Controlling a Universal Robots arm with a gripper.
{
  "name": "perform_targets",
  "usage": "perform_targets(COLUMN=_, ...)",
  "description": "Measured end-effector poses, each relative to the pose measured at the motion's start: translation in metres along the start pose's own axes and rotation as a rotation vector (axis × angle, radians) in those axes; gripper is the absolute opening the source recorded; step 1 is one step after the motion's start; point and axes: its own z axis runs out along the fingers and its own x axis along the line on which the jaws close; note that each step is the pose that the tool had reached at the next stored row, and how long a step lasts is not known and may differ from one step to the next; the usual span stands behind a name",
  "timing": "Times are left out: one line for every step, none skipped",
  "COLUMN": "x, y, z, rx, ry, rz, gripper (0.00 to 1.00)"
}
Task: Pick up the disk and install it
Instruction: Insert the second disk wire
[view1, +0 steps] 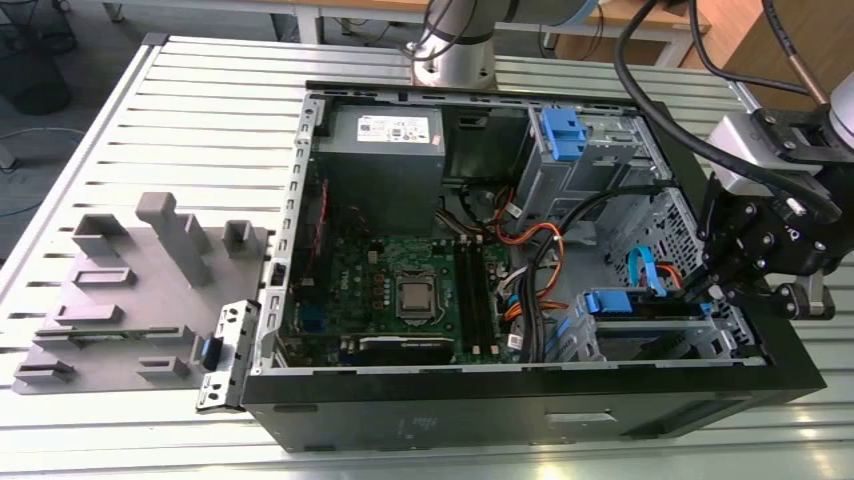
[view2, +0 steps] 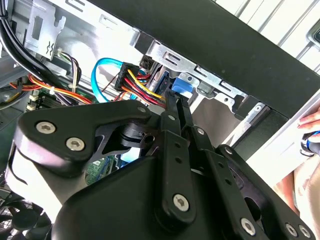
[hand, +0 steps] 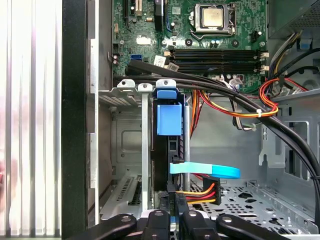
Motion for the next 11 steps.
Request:
perform_targets(x=0.0, y=0.0, z=0.0, rx=0.0, ry=0.0, rz=0.0, gripper=0.17)
perform_targets(x=0.0, y=0.0, z=0.0, rx=0.0, ry=0.0, rz=0.0, gripper=0.17)
perform_targets(x=0.0, y=0.0001, z=0.0, rx=0.0, ry=0.0, rz=0.0, gripper=0.24)
perform_targets(x=0.0, y=0.0002, z=0.0, rx=0.0, ry=0.0, rz=0.0, gripper=0.24)
perform_targets(x=0.0, y=0.0003, z=0.0001, rx=0.0, ry=0.0, rz=0.0, gripper=0.24)
perform_targets(x=0.0, y=0.0003, z=0.0005, rx=0.0, ry=-0.0001, rz=0.0, gripper=0.24)
perform_targets(x=0.0, y=0.0003, z=0.0013, rx=0.0, ry=0.0, rz=0.0, gripper=0.24)
perform_targets(x=0.0001, y=0.0003, z=0.0023, rx=0.0, ry=0.0005, rz=0.0, gripper=0.24)
perform_targets(x=0.0001, y=0.0003, z=0.0032, rx=0.0, ry=0.001, rz=0.0, gripper=0.24)
perform_targets(x=0.0001, y=0.0003, z=0.004, rx=0.0, ry=0.0014, rz=0.0, gripper=0.24)
perform_targets(x=0.0, y=0.0003, z=0.0043, rx=0.0, ry=0.0016, rz=0.0, gripper=0.24)
